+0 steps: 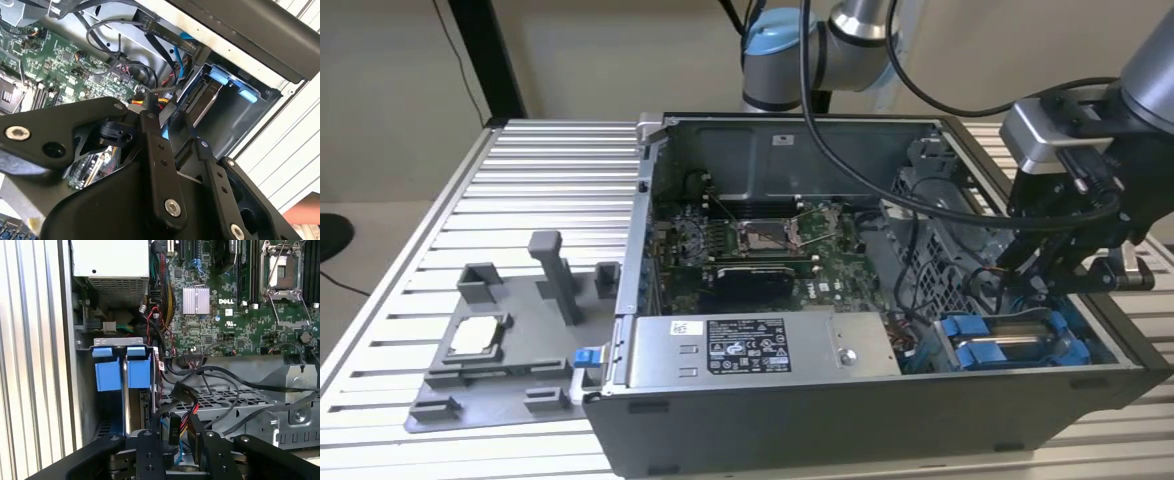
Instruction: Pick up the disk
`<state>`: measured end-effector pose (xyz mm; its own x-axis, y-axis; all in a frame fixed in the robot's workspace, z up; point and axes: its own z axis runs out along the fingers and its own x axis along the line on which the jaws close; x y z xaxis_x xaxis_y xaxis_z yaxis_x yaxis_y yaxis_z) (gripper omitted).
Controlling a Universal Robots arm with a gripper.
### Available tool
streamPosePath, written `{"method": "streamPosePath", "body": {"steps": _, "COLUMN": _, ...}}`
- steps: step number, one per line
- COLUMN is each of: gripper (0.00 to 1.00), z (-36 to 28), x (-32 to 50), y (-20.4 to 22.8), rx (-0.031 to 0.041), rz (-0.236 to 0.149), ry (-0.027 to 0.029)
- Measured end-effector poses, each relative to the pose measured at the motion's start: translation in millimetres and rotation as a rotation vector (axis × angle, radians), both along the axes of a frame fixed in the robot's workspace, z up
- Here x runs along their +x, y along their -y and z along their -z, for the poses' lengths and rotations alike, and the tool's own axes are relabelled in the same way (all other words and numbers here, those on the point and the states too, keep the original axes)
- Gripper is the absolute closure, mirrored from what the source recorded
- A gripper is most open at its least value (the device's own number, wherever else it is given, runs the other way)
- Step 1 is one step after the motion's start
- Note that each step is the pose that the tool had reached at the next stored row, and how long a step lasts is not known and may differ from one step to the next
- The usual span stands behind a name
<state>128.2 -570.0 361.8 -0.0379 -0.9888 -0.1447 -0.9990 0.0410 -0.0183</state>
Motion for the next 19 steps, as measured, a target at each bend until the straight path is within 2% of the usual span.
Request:
{"method": "streamPosePath", "body": {"steps": 5, "gripper": 0.00, "z": 0.0, "x": 0.0, "y": 0.0, "rx": 0.0037, "rz": 0.000, "ry": 0.0038}}
{"method": "streamPosePath", "body": {"steps": 13, "gripper": 0.00, "z": -0.5, "x": 0.0, "y": 0.0, "rx": 0.0068, "rz": 0.000, "ry": 0.0049}}
{"method": "streamPosePath", "body": {"steps": 15, "gripper": 0.00, "z": -0.7, "x": 0.0, "y": 0.0, "rx": 0.0108, "rz": 0.000, "ry": 0.0086}}
{"method": "streamPosePath", "body": {"steps": 17, "gripper": 0.00, "z": -1.0, "x": 0.0, "y": 0.0, "rx": 0.0157, "rz": 0.000, "ry": 0.0152}}
{"method": "streamPosePath", "body": {"steps": 19, "gripper": 0.00, "z": -1.0, "x": 0.0, "y": 0.0, "rx": 0.0173, "rz": -0.001, "ry": 0.0186}}
